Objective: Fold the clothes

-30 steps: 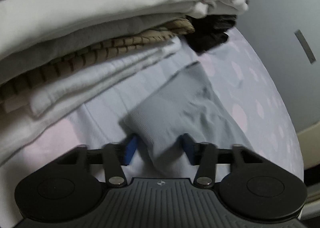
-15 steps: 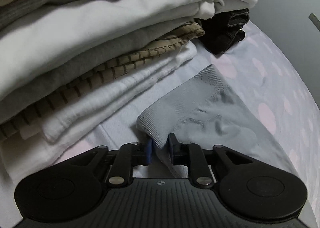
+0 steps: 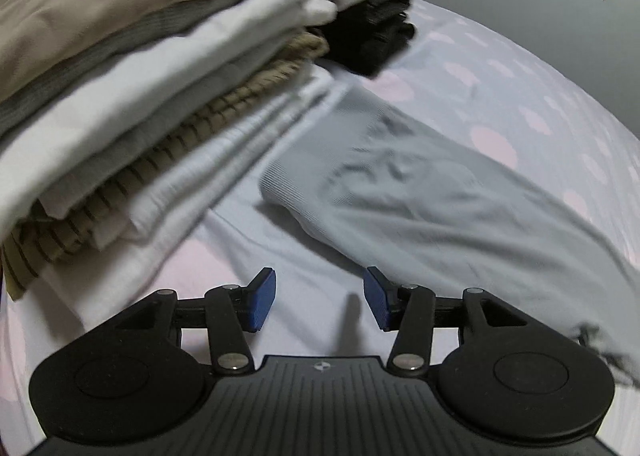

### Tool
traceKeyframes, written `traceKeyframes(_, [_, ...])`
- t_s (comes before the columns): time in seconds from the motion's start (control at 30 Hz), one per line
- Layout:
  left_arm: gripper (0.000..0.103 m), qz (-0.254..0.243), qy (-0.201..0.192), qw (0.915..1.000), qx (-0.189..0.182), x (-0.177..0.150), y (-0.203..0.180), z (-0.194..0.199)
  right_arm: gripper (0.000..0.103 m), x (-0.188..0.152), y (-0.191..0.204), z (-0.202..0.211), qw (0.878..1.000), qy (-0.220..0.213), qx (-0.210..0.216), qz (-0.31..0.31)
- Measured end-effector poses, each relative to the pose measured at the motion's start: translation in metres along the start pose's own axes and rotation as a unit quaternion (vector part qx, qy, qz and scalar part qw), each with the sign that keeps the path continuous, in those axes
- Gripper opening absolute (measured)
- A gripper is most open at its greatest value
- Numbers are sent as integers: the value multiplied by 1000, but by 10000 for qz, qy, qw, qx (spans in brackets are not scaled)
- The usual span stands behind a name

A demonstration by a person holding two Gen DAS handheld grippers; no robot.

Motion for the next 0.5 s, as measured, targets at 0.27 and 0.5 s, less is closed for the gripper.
traceKeyframes(0.27, [57,-257,-19,9996,-84,-7,-37,0,49,33,-52,-30,9953,324,197,-889])
traceKeyframes(0.5, [57,-376,-54,9989,-258,-14,-65,0,49,44,-77,-38,9895,194,195,-1422])
Point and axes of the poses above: each gripper's, at about its wrist camera, not at the fingertips, and z roughly against the way its jaws point, y to its left, x to its top, the point moved 6 cm from there along -z, roughly the way its jaws point, and after that the axes turned 10 degrees about y, right-handed, at the moved point
